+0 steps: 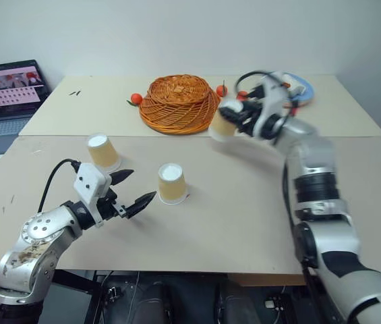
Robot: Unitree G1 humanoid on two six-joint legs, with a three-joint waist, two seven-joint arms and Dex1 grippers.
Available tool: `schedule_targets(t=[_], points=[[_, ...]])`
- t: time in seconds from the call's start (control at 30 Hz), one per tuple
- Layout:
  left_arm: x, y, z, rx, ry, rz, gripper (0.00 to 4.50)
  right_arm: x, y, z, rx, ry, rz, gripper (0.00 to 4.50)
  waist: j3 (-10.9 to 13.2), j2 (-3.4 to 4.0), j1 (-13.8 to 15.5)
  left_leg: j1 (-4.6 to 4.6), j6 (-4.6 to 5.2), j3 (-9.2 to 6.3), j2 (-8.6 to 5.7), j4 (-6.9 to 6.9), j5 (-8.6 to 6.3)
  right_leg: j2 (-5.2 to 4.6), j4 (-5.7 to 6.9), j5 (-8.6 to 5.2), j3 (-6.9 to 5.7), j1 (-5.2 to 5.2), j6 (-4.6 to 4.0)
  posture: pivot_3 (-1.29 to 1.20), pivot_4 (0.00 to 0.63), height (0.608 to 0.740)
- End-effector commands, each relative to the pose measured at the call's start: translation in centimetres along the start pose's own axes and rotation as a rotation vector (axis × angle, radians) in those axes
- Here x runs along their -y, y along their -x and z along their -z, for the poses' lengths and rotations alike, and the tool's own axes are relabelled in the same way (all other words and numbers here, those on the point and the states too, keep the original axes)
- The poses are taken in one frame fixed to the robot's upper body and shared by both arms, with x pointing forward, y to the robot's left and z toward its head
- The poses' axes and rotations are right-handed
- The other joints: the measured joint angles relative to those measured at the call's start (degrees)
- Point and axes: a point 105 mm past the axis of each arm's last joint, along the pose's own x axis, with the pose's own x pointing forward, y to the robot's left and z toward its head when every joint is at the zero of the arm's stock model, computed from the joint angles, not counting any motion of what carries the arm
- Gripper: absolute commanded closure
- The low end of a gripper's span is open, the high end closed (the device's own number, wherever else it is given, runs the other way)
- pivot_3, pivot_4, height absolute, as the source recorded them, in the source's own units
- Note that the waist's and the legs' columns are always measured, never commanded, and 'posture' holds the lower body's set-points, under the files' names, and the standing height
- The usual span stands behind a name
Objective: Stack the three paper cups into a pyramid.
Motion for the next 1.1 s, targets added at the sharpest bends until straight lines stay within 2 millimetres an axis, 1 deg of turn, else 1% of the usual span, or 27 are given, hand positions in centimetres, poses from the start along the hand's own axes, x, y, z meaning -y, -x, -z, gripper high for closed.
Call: schedule_targets(t=[0.03, 0.1, 0.17, 0.23, 0.27, 0.4, 0.63, 0.8, 1.0, 1.07, 1.1], points=[[0.2, -0.2, -1.1, 0.036, -0.017, 0.015, 0.0, -4.3, 3.4, -0.7, -0.007, 0.036, -0.318, 1.72, 0.0, 0.0, 0.18, 0.01, 0.02, -0.04, 0.02, -0.02, -0.01, 0.06, -0.09, -0.01, 0.0, 0.05, 0.01, 0.0, 0.15, 0.638], [0.2, -0.3, -1.0, 0.036, -0.016, 0.019, 0.0, -5.7, 4.5, 0.7, -0.071, 0.086, -0.414, 1.72, 0.01, -0.01, 0.3, 0.03, 0.05, -0.14, 0.04, -0.04, -0.03, 0.13, -0.21, 0.0, -0.03, 0.13, 0.04, 0.0, 0.15, 0.638], [0.2, -0.4, -1.1, 0.039, -0.016, 0.025, 0.0, -7.7, 5.5, 2.0, -0.123, 0.108, -0.53, 1.72, 0.01, -0.02, 0.01, 0.09, 0.06, -0.19, 0.08, -0.05, -0.03, 0.22, -0.25, 0.03, -0.02, 0.18, 0.09, 0.0, 0.15, 0.638], [0.1, -0.5, -1.3, 0.04, -0.019, 0.031, 0.0, -9.9, 5.7, 3.6, -0.178, 0.154, -0.628, 1.72, 0.02, -0.04, -0.23, 0.17, 0.07, -0.19, 0.14, -0.04, -0.03, 0.29, -0.2, 0.04, 0.02, 0.2, 0.09, 0.0, 0.15, 0.638], [0.1, -0.5, -1.3, 0.04, -0.019, 0.032, 0.0, -10.4, 5.5, 4.1, -0.191, 0.169, -0.643, 1.72, 0.03, -0.04, -0.4, 0.23, 0.07, -0.2, 0.15, -0.04, -0.03, 0.31, -0.17, 0.04, 0.02, 0.22, 0.09, 0.0, 0.15, 0.638], [0.1, -0.4, -1.3, 0.038, -0.021, 0.031, 0.0, -11.1, 4.0, 5.2, -0.212, 0.221, -0.636, 1.72, 0.04, -0.06, -0.15, 0.28, 0.06, -0.26, 0.2, -0.02, -0.03, 0.37, -0.1, 0.03, -0.03, 0.28, 0.08, 0.0, 0.15, 0.638], [0.2, -0.1, -1.3, 0.035, -0.022, 0.02, 0.0, -11.9, 2.4, 5.4, -0.183, 0.239, -0.642, 1.72, 0.05, -0.07, 0.58, 0.2, 0.03, -0.28, 0.15, 0.01, -0.01, 0.33, -0.25, 0.03, -0.08, 0.32, 0.09, 0.0, 0.15, 0.638], [0.3, 0.0, -1.4, 0.035, -0.022, 0.013, 0.0, -12.1, 2.1, 5.5, -0.18, 0.239, -0.652, 1.72, 0.05, -0.08, 0.54, 0.2, 0.02, -0.31, 0.15, 0.0, -0.01, 0.32, -0.33, 0.04, -0.11, 0.37, 0.1, 0.0, 0.15, 0.638], [0.2, 0.0, -1.5, 0.04, -0.024, 0.006, 0.0, -11.9, 2.2, 5.9, -0.198, 0.233, -0.656, 1.72, 0.05, -0.08, 0.41, 0.21, 0.02, -0.32, 0.16, 0.0, -0.01, 0.33, -0.3, 0.04, -0.11, 0.37, 0.1, 0.0, 0.15, 0.638], [0.2, 0.0, -1.5, 0.04, -0.023, 0.005, 0.0, -11.9, 2.2, 6.0, -0.2, 0.231, -0.652, 0.73, 0.05, -0.08, 0.4, 0.21, 0.02, -0.32, 0.16, 0.0, -0.01, 0.33, -0.3, 0.04, -0.11, 0.37, 0.1, 0.0, 0.15, 0.638], [0.3, -0.1, -1.5, 0.04, -0.023, 0.005, 0.0, -11.9, 2.2, 6.0, -0.202, 0.23, -0.652, 0.56, 0.05, -0.08, 0.4, 0.21, 0.02, -0.33, 0.16, 0.0, -0.01, 0.33, -0.3, 0.04, -0.11, 0.37, 0.1, 0.0, 0.15, 0.638]])
